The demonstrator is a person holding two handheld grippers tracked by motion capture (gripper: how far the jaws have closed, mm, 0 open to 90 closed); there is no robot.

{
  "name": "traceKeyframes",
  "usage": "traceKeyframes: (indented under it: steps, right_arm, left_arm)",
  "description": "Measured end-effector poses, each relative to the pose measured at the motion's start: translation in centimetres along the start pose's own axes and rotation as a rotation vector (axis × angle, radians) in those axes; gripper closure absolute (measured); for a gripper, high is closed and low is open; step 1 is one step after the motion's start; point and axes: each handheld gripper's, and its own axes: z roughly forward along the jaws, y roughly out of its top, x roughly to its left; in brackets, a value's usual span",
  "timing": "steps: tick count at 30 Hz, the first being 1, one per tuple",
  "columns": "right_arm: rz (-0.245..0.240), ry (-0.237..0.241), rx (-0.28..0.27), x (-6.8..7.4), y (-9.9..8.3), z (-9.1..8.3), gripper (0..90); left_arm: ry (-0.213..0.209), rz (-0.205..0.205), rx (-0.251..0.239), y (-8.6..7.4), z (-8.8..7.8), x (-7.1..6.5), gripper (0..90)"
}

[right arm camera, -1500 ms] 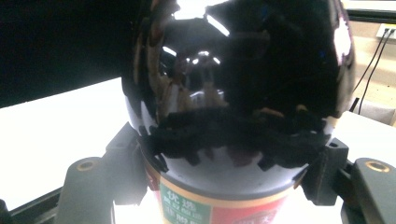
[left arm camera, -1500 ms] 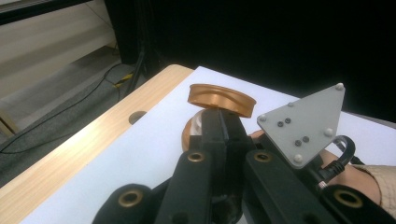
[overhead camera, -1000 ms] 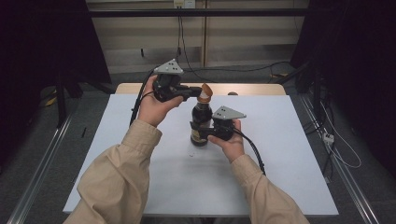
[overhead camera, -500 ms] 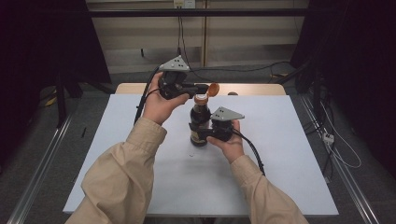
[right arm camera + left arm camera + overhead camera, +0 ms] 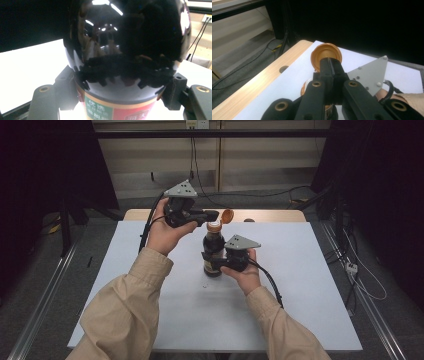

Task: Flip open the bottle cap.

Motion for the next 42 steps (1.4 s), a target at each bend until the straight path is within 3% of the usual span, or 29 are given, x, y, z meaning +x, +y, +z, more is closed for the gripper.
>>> traceKeyframes:
  steps: [7,11,18,24,31,42]
  right_arm:
    - [-0.004,-0.006,0.021,0.0,0.0,-0.1,28.1]
    - [0.024,-0.004,0.049,-0.1,-0.1,-0.2,25.7]
    - [0.018,-0.009,0.091,-0.1,0.0,-0.8,21.1]
    - [0.032,-0.009,0.101,-0.5,-0.2,-1.8,16.8]
    - [0.064,-0.011,0.087,-1.0,-0.4,-3.7,17.1]
    - [0.055,-0.022,0.098,-1.4,-0.9,-6.4,17.0]
  left_arm:
    - [0.021,-0.046,0.016,-1.4,-0.9,0.3,69.5]
    - [0.034,-0.05,0.04,-2.4,-1.3,0.3,57.8]
    - [0.046,-0.035,0.066,-4.4,-1.9,0.2,45.7]
    - [0.072,-0.077,0.064,-6.6,-2.2,0.4,31.7]
    - [0.086,-0.069,0.073,-8.7,-2.7,0.2,26.7]
    - [0.081,-0.105,0.062,-11.4,-3.3,-0.3,21.2]
